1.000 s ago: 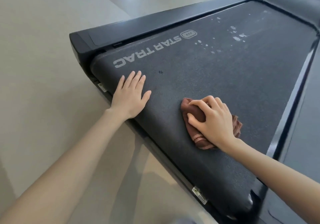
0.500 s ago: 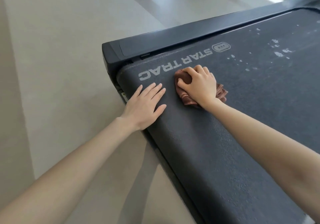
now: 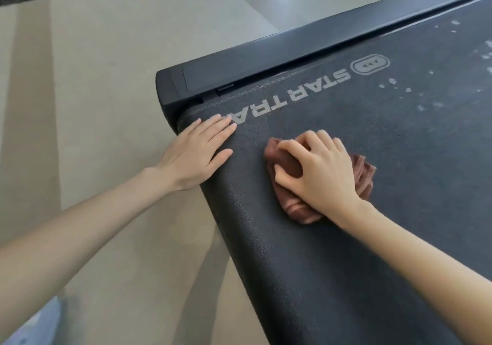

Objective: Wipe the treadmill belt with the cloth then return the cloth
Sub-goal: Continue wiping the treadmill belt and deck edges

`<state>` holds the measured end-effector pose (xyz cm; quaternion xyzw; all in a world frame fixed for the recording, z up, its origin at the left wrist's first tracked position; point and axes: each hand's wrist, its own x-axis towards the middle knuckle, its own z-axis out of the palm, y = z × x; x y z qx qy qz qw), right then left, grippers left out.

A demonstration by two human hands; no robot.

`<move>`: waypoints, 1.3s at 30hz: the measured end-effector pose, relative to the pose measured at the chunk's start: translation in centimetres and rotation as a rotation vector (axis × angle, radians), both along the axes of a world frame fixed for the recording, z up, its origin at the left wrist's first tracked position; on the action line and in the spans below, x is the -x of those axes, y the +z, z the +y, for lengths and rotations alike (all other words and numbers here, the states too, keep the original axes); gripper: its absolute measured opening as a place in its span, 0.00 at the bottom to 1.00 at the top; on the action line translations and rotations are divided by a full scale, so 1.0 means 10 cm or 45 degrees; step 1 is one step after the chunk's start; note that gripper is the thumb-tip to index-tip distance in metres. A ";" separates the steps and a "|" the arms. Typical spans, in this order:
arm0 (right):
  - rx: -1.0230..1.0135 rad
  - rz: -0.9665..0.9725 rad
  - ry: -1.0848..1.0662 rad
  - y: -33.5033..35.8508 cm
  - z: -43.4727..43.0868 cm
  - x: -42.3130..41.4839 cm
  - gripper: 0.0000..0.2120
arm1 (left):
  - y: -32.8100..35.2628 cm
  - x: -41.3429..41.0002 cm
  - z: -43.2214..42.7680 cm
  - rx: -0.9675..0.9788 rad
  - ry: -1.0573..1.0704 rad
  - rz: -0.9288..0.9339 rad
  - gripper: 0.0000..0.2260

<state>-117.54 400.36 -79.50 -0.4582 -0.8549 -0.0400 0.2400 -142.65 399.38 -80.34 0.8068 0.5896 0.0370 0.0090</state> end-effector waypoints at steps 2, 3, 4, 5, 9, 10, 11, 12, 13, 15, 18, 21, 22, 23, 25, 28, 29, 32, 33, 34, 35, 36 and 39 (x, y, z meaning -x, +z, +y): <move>-0.005 -0.010 0.056 -0.03 -0.36 -0.19 0.13 | 0.05 0.09 0.21 -0.011 -0.006 0.007 0.28; 0.004 -0.018 0.080 -0.04 -0.45 -0.26 0.13 | 0.07 0.13 0.34 -0.011 -0.012 -0.003 0.28; 0.017 -0.019 0.098 -0.04 -0.49 -0.29 0.13 | 0.07 0.15 0.46 0.000 -0.030 -0.018 0.28; 0.030 -0.017 0.107 -0.04 -0.47 -0.29 0.14 | 0.07 0.16 0.56 0.014 -0.062 -0.036 0.28; 0.055 -0.002 0.012 -0.01 0.04 0.07 0.14 | 0.00 0.22 0.77 0.024 -0.224 -0.172 0.28; 0.064 -0.001 -0.037 0.00 0.23 0.20 0.15 | -0.02 0.26 0.78 0.013 -0.263 -0.186 0.28; 0.070 -0.006 -0.099 0.01 0.45 0.34 0.16 | -0.04 0.32 0.78 0.001 -0.302 -0.183 0.28; 0.072 -0.017 -0.171 0.01 0.66 0.48 0.17 | -0.05 0.38 0.79 -0.011 -0.337 -0.175 0.28; 0.069 -0.036 -0.241 0.02 0.88 0.62 0.18 | -0.06 0.42 0.81 -0.025 -0.371 -0.165 0.28; 0.073 -0.062 -0.354 0.01 1.22 0.85 0.19 | -0.05 0.49 0.86 -0.045 -0.440 -0.130 0.28; 0.050 -0.065 -0.518 0.01 1.34 1.03 0.19 | 0.03 0.63 1.01 -0.050 -0.561 -0.046 0.27; 0.009 -0.075 -0.716 -0.01 1.07 1.20 0.17 | 0.09 0.79 1.20 -0.030 -0.656 -0.021 0.26; 0.009 -0.072 -0.767 -0.01 0.96 1.28 0.16 | 0.09 0.82 1.25 -0.031 -0.689 -0.018 0.26; 0.017 -0.067 -0.804 -0.01 0.85 1.36 0.16 | 0.09 0.84 1.30 -0.034 -0.724 -0.017 0.26; 0.044 -0.060 -0.848 0.00 0.64 1.46 0.15 | 0.09 0.85 1.36 -0.039 -0.784 -0.033 0.27; 0.075 -0.051 -0.895 0.00 0.30 1.45 0.15 | 0.07 0.84 1.42 -0.033 -0.851 -0.049 0.28; 0.083 -0.048 -0.920 0.00 0.16 1.41 0.15 | 0.05 0.84 1.43 -0.034 -0.868 -0.056 0.29; 0.103 -0.043 -1.082 0.03 -0.35 1.20 0.15 | 0.01 0.86 1.47 -0.047 -0.901 -0.083 0.30; 0.107 -0.040 -1.162 0.04 -0.54 1.11 0.15 | 0.00 0.87 1.47 -0.052 -0.910 -0.081 0.31; 0.105 -0.038 -1.249 0.06 -0.75 0.99 0.16 | 0.00 0.88 1.47 -0.058 -0.915 -0.079 0.31; 0.099 -0.039 -1.338 0.07 -0.96 0.88 0.17 | 0.01 0.88 1.47 -0.061 -0.916 -0.079 0.31; 0.092 -0.041 -1.428 0.09 -1.16 0.78 0.19 | 0.02 0.89 1.46 -0.060 -0.917 -0.082 0.31; 0.086 -0.040 -1.661 0.10 -1.51 0.60 0.21 | 0.01 0.90 1.44 -0.055 -0.918 -0.094 0.32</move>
